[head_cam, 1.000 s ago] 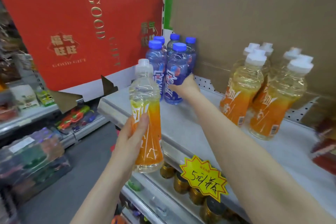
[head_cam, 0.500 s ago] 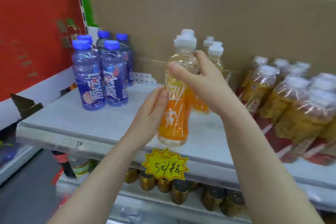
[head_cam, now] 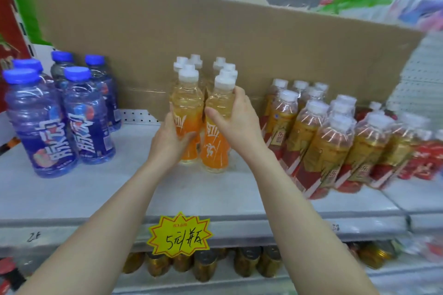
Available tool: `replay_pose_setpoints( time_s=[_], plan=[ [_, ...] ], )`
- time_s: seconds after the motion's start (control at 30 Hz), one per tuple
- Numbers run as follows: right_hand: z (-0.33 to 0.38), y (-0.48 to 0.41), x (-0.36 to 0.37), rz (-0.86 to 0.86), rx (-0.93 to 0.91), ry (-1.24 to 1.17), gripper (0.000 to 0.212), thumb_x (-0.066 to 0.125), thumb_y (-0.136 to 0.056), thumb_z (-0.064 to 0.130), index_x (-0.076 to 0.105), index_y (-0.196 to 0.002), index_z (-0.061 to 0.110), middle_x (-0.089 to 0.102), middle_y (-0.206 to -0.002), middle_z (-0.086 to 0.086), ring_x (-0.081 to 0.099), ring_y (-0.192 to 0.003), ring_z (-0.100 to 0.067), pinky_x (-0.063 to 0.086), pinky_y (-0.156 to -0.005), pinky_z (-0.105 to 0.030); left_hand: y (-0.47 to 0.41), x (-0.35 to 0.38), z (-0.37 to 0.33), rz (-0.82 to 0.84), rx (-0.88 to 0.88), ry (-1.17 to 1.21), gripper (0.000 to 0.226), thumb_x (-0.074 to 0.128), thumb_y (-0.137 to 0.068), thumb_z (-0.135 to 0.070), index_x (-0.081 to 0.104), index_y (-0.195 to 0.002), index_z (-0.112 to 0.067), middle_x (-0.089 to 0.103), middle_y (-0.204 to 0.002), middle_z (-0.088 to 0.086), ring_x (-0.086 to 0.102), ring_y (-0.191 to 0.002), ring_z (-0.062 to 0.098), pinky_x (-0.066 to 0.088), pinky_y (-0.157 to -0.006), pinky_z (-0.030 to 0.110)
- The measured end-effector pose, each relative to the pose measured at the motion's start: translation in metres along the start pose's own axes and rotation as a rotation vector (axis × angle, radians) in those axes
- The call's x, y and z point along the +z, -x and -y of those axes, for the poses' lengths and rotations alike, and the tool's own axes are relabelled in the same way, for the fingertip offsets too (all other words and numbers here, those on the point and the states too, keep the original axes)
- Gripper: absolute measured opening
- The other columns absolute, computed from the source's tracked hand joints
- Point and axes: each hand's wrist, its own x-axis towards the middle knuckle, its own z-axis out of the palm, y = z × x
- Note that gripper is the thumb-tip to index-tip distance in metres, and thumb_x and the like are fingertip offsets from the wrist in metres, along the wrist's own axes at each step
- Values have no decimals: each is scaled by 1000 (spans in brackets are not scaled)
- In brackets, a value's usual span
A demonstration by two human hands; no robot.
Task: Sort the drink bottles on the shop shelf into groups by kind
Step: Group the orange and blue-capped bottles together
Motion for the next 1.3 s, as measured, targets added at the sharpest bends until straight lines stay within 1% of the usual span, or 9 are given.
replay_pose_setpoints(
  time_s=[0.17,0.37,0.57,0.67,0.73,0.8,0.93,1.2,1.3],
  plan=[
    [-1,-1,6,22,18,71,82,62,-95,50,23,-155,11,39,-148,-13,45,-135,-30,42,-110,-43,0,-7,3,71,-10,46,59,67,-89,-41,37,-138,-26,59,-135,3,59,-120,31,49,-98,50],
    [-7,11,-4,73,13,127,79,51,-99,54,16,-159,17,40,-151,-15,43,-137,-31,38,-110,-43,4,-12,4,110,-18,90,57,69,-90,-35,40,-139,-27,59,-134,2,59,-119,29,49,-96,47],
    [-35,57,-36,-99,-89,207,47,47,-105,36,47,-145,13,56,-138,-5,53,-124,-24,45,-102,-38,48,-14,-4,-157,132,167,55,68,-88,-32,46,-137,-21,56,-130,-1,58,-113,16,52,-94,41],
    [-51,100,-57,-204,-64,184,36,48,-105,29,56,-136,13,62,-129,-1,55,-117,-16,44,-97,-29,88,-10,-21,-140,177,338,34,64,-93,-28,54,-126,-26,63,-110,-9,63,-96,4,55,-85,30],
    [-66,132,-72,-265,-27,164,28,50,-105,27,61,-128,15,65,-121,3,56,-108,-12,44,-91,-26,115,1,-31,-62,175,437,21,60,-96,-29,58,-116,-33,66,-103,-10,67,-91,7,57,-83,34],
    [-84,165,-85,-309,33,144,25,51,-105,26,63,-125,15,66,-117,5,57,-106,-12,43,-87,-24,140,18,-40,0,156,499,15,58,-97,-27,61,-108,-37,68,-99,-7,69,-86,11,58,-82,41],
    [-128,223,-111,-345,127,96,29,49,-104,28,64,-124,13,65,-114,4,61,-106,-18,49,-88,-33,189,65,-72,78,136,540,17,56,-99,-23,62,-105,-37,69,-99,-3,68,-83,9,57,-80,36],
    [-242,284,-229,-274,243,142,33,47,-103,31,64,-127,18,66,-120,4,58,-111,-14,43,-93,-24,267,206,-171,209,101,638,16,55,-99,-21,65,-109,-30,71,-97,-7,69,-87,10,58,-85,37],
    [-286,296,-280,-270,294,170,33,45,-103,34,63,-127,20,65,-121,7,57,-111,-11,41,-91,-21,284,259,-210,259,128,644,21,57,-99,-21,64,-106,-39,70,-100,-8,69,-91,11,58,-86,39]
  ],
)
